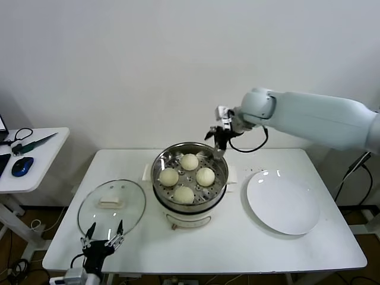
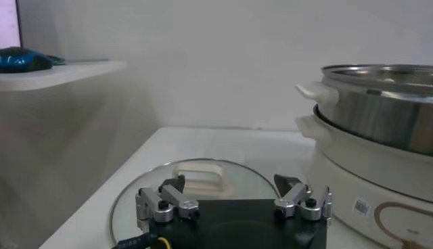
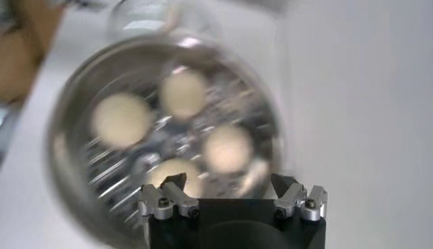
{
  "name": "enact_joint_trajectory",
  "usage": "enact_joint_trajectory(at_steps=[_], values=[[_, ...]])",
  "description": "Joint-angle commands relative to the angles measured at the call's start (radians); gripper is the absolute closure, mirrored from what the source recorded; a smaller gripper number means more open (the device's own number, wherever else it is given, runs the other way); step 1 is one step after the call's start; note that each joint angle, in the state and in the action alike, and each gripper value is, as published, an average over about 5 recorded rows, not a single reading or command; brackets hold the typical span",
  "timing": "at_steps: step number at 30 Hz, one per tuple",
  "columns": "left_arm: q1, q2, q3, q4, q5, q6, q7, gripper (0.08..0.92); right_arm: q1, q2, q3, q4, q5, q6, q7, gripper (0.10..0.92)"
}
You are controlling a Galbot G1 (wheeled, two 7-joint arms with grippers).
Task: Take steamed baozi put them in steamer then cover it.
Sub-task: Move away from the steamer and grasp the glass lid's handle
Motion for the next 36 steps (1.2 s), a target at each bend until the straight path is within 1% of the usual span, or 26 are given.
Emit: enact_joint_trajectory(at_steps=[1,4,7,9,13,16,20,25,33,36], values=[[-0.007,0.003,0.001,-0.006,-0.022,0.033,-0.032,0.177,-0.519,-0.344,0.703,0.102,0.009,-0.009,0.563,0.203],[-0.02,0.018,0.003,-0.007,-0.006,0.035,-0.017,0.177,-0.789,-0.426,0.942,0.152,-0.04,0.018,0.592,0.203],[-0.032,0.038,-0.003,-0.006,0.018,0.027,0.009,0.177,-1.068,-0.492,1.169,0.201,-0.125,0.069,0.574,0.203],[-0.041,0.049,-0.009,-0.001,0.026,0.018,0.015,0.177,-1.275,-0.503,1.347,0.213,-0.182,0.119,0.556,0.203],[-0.07,0.059,-0.018,0.012,0.035,-0.008,0.016,0.177,-1.704,-0.427,1.753,0.226,-0.251,0.245,0.516,0.203],[-0.09,0.063,-0.013,0.025,0.057,-0.022,0.02,0.177,-1.904,-0.322,1.938,0.24,-0.276,0.327,0.489,0.203],[-0.101,0.071,0.001,0.046,0.079,-0.055,0.026,0.177,-2.055,-0.165,2.055,0.242,-0.305,0.441,0.451,0.203],[-0.102,0.08,0.004,0.069,0.121,-0.092,0.02,0.177,-2.145,0.012,2.097,0.232,-0.34,0.583,0.418,0.203],[-0.094,0.104,-0.004,0.084,0.316,-0.17,-0.036,0.177,-2.191,0.217,2.09,0.227,-0.39,0.744,0.396,0.203],[-0.095,0.116,-0.006,0.086,0.415,-0.187,-0.084,0.177,-2.201,0.275,2.075,0.224,-0.402,0.785,0.393,0.203]])
